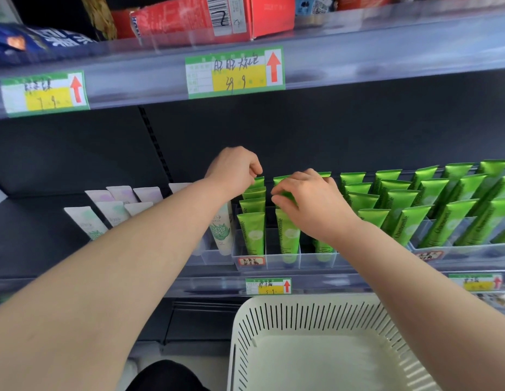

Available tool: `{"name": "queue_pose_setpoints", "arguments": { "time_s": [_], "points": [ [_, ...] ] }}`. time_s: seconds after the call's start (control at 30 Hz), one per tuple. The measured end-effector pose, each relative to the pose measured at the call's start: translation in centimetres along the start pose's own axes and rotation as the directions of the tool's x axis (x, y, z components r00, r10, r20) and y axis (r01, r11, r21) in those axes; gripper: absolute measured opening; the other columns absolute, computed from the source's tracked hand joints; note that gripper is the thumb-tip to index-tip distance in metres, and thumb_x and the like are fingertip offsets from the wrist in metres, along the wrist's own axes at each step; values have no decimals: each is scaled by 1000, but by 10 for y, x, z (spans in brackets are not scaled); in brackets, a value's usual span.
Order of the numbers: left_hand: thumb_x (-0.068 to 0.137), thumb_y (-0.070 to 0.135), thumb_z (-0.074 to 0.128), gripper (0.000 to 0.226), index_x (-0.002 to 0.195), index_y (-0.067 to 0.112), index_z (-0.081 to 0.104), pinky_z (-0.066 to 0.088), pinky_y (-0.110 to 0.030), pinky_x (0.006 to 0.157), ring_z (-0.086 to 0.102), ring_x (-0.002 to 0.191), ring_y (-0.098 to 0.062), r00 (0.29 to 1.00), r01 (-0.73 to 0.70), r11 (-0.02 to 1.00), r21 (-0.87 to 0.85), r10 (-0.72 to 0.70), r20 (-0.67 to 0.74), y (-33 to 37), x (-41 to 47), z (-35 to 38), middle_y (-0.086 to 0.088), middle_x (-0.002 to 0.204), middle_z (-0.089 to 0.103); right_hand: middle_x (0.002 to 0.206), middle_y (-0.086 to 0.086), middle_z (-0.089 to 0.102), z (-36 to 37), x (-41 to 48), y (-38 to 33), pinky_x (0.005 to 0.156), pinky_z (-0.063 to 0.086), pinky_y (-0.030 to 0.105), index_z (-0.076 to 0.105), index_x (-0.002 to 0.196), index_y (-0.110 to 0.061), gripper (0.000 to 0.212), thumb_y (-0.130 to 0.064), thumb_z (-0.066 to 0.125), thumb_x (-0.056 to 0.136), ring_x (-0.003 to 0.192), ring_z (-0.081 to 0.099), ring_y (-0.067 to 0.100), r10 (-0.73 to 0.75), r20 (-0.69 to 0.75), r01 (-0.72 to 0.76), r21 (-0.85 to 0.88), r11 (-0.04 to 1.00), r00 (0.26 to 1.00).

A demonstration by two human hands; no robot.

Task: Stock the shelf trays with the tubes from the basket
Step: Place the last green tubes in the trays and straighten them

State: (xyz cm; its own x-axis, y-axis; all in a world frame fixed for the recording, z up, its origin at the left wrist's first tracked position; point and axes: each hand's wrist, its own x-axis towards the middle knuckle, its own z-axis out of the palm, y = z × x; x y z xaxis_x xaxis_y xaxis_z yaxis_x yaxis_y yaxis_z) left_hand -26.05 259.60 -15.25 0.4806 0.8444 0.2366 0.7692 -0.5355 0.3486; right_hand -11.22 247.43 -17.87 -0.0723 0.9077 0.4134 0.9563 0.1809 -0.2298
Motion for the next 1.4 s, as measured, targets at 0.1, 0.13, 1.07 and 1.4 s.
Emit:
{"name": "queue_pose_setpoints", "arguments": {
  "time_s": [0.1,0.13,1.07,1.4],
  "points": [
    [78,-1,72,29,98,20,73,56,-35,83,66,85,-10,999,1,999,-34,-3,-33,-2,-3,-3,4,91,70,109,-8,62,1,2,-4,81,36,39,65,105,-28,23,-38,46,96,106,47,18,-4,-11,4,18,1000,1000],
    [78,-2,70,30,99,19,73,55,-35,84,66,86,-11,999,1,999,-46,-3,-51,-3,-5,-6,4,91,69,109,-8,62,1,4,-6,81,36,39,65,104,-28,22,-37,47,96,106,47,18,-7,-16,8,28,1000,1000],
    [87,16,62,11,88,8,69,52,-38,71,48,68,-20,958,86,960,266,-153,243,-101,-68,-65,-6,76,60,87,-5,65,53,63,-104,78,24,37,65,97,-30,24,-18,44,94,80,56,23,-17,171,49,-184,982,985],
    [88,18,66,5,88,18,71,51,-36,72,56,76,-16,957,2,954,299,-88,276,-95,-74,-72,12,71,52,88,-5,65,52,54,-113,85,29,40,62,103,-31,24,-18,43,93,86,57,22,-63,194,107,-224,969,979]
  ]
}}
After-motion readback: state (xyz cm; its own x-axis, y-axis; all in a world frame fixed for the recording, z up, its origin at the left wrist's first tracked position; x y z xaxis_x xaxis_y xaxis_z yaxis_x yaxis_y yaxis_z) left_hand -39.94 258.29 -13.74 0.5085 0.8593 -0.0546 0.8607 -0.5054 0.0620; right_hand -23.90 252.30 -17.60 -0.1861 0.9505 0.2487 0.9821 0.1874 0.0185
